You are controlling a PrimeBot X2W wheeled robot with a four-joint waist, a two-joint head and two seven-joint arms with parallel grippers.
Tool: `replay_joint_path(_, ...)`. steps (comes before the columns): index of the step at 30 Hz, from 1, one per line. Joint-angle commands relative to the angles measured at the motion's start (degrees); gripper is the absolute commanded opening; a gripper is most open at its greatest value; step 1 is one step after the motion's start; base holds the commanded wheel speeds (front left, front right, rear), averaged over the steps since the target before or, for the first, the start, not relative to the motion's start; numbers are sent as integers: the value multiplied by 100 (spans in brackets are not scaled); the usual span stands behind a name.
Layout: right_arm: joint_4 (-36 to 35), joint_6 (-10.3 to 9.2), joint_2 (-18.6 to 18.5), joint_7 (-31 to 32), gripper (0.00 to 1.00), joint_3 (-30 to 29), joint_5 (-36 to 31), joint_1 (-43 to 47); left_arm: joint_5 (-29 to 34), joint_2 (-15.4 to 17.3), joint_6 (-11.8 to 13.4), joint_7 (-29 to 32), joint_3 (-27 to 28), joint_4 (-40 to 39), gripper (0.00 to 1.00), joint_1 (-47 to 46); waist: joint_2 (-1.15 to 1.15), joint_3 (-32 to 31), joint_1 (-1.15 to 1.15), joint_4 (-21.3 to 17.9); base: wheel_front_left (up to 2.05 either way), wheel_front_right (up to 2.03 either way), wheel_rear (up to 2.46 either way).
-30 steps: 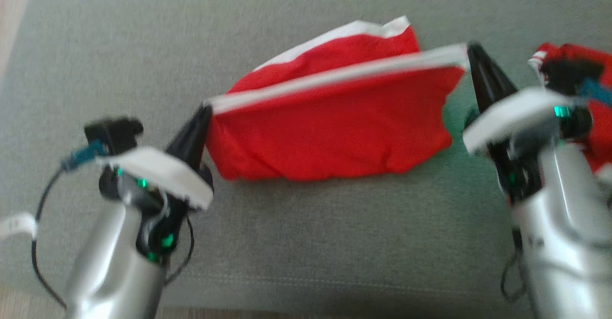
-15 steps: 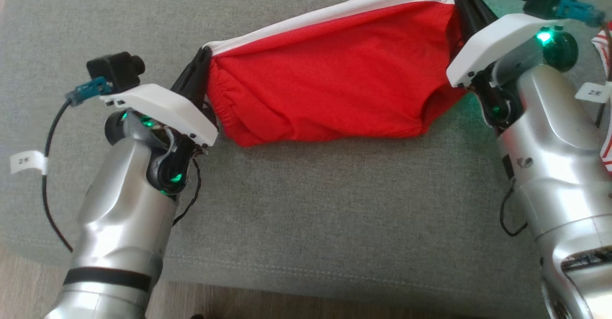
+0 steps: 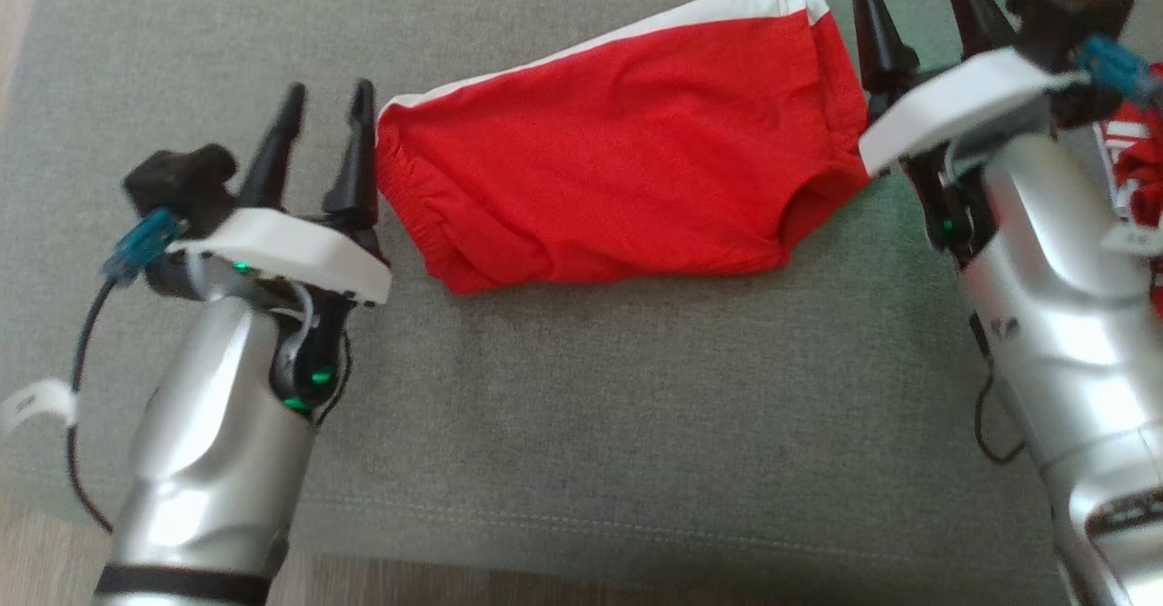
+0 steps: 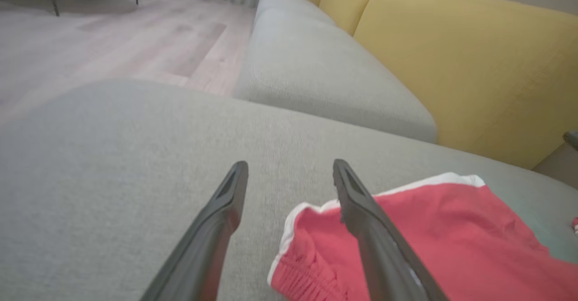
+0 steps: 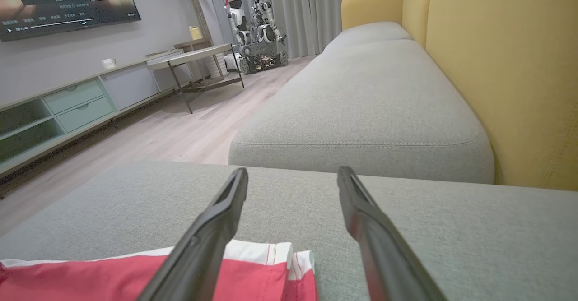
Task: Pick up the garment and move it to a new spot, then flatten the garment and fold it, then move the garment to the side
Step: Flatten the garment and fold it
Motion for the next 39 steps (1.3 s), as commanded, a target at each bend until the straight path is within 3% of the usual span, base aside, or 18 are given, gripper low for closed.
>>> replay_joint_path(1,-290,-11,22,-89,100,3,-76,218,192,236,70,-66,294,-436,100,21,0,-76,0,-31,0,0,0)
replay_joint_path(9,-1518,-11,3,22,100,-599,-591,1462,964,404,332,-69,608,-1460,100,873,0,-374,0,-223,0,0,0)
replay_joint_path(23,-3911,-11,406,1138,100,-1527,-1263,3487,1153,512,350,-69,608,-1452,100,1514,0,-588,0,-345,0,0,0)
replay_joint_path(39,-4612,-11,592,1475,100,-1708,-1389,3787,1101,578,351,-60,546,-1292,100,1415,0,-593,0,-360,0,0,0)
